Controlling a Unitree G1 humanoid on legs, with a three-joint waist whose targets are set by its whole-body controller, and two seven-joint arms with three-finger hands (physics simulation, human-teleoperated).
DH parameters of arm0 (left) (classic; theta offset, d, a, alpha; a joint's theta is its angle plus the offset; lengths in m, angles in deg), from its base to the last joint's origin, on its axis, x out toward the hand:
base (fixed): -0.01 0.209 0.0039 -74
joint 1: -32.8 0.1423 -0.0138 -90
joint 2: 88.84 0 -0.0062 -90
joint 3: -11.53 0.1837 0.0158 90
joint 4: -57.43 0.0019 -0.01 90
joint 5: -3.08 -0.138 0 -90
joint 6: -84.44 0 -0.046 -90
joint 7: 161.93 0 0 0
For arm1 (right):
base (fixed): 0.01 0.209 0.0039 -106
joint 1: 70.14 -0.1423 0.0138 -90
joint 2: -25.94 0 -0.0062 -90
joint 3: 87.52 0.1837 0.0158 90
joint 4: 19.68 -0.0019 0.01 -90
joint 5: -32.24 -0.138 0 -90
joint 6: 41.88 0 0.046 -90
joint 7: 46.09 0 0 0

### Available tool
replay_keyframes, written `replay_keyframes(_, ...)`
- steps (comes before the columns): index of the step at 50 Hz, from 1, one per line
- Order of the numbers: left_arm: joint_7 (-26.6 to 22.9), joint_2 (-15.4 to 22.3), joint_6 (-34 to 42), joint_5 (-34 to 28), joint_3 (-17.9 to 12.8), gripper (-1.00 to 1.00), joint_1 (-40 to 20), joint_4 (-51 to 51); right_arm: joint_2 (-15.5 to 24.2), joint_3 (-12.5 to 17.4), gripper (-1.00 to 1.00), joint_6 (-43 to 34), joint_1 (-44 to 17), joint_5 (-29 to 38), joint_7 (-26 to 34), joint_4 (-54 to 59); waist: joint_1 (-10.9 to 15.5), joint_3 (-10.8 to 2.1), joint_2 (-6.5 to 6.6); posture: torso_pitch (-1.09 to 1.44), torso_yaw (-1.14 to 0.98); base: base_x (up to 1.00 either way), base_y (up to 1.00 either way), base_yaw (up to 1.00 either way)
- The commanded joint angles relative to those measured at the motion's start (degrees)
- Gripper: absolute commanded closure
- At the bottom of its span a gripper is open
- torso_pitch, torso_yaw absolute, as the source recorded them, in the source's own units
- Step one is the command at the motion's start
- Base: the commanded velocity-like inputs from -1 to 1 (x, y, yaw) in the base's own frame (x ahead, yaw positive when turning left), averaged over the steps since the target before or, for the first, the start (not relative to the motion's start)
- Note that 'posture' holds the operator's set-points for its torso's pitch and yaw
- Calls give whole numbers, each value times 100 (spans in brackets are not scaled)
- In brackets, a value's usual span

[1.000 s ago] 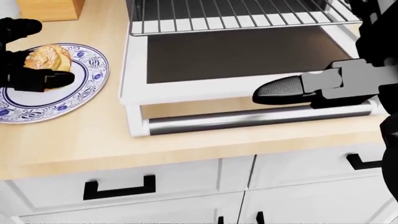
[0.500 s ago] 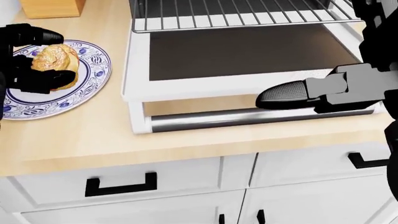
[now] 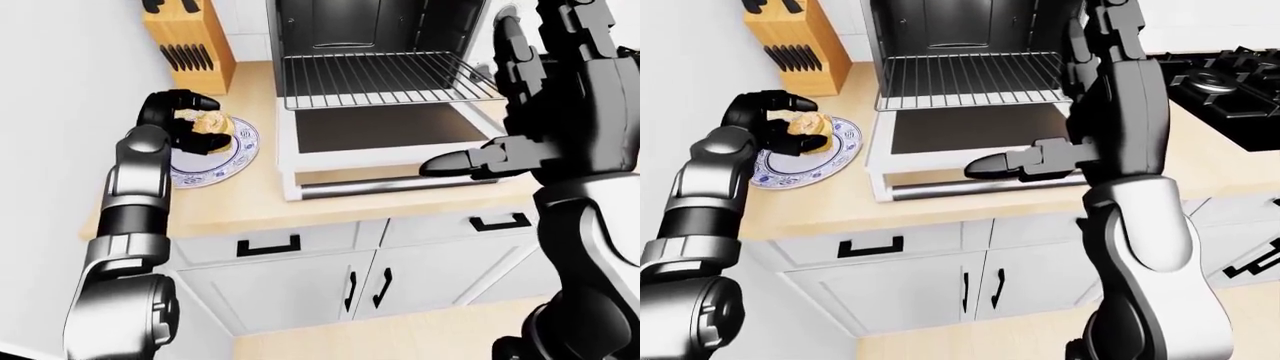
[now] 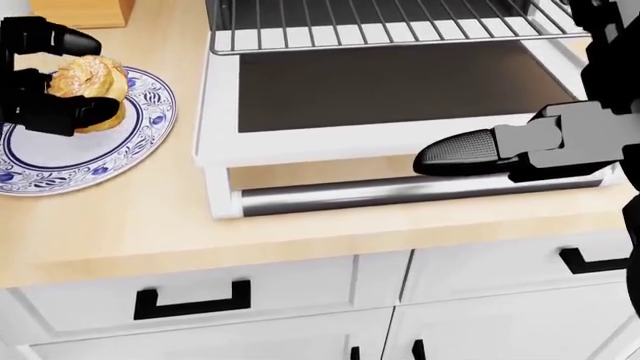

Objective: Place the scone on the rack of the toaster oven.

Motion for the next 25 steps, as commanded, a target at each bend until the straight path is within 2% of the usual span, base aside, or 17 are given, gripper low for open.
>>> replay_keyframes(1,40,104,-144,4,-51,36,-266,-306,61,63,-100,138,-117,9,-14,-121,-2,-168,27,0,0,0,0,0)
replay_keyframes(8,-51,93,130,-8,-40,47,-289,-740,43,31,-100,208,-75,31,-19,-90,-7,-157,32,0,0,0,0,0)
replay_keyframes(11,-183,68,430,-9,-24,67,-384,-1164,28,25,-100,242,-26,52,-6,-89,-6,-155,30,0,0,0,0,0)
replay_keyframes(19,-571,11,1379,-45,34,67,-901,-2360,2,23,-100,250,-8,66,1,-120,-8,-109,1,0,0,0,0,0)
replay_keyframes(25,-632,-131,1465,-44,125,68,-1278,-2304,2,76,-100,233,13,63,21,-150,12,-84,-8,0,0,0,0,0)
